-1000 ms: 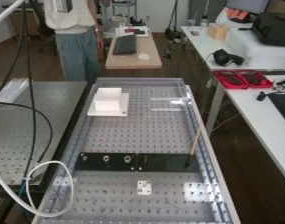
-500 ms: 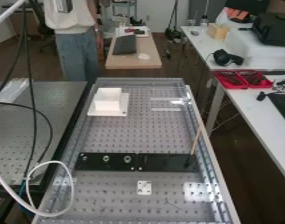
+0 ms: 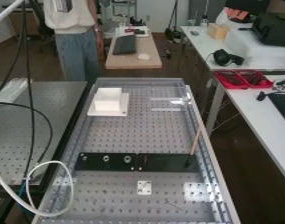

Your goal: Grab the smaller nut and place it in the white container

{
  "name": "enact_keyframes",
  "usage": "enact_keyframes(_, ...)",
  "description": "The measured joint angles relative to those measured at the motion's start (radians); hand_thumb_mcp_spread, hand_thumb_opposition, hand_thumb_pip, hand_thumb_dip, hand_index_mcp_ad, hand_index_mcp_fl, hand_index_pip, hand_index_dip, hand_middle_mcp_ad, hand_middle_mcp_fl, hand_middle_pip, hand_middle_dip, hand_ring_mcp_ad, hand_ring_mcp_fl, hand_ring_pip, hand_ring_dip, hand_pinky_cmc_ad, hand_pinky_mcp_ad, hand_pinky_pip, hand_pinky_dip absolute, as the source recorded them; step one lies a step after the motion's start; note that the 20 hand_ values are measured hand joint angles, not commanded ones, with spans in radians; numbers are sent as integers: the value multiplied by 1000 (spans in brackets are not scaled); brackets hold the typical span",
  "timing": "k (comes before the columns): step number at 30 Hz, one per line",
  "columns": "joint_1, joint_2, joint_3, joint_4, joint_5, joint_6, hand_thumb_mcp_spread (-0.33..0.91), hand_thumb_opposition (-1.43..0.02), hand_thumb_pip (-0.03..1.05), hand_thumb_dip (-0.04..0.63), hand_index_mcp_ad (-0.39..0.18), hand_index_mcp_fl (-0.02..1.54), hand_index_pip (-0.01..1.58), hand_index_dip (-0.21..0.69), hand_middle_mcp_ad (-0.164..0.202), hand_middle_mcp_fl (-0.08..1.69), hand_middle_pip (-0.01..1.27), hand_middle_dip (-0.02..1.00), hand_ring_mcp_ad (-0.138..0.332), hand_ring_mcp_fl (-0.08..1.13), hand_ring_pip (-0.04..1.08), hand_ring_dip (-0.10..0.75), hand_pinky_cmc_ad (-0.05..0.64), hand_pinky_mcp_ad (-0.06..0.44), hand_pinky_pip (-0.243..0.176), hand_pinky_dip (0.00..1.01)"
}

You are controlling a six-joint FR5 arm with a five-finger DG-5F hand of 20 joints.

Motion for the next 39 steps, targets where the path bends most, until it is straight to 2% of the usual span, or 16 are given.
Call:
enact_keyframes(31,0,0,2,-1,-1,0,201,-707,134,21,72,24,72,28,147,9,140,51,265,38,89,-61,379,246,-110,169)
enact_keyframes(33,0,0,2,-1,-1,0,201,-707,134,21,72,24,72,28,147,12,140,51,265,38,89,-58,379,246,-122,166)
enact_keyframes(39,-1,0,2,-1,-1,0,199,-707,134,21,72,24,72,28,147,12,140,51,267,38,89,-58,379,246,-124,166)
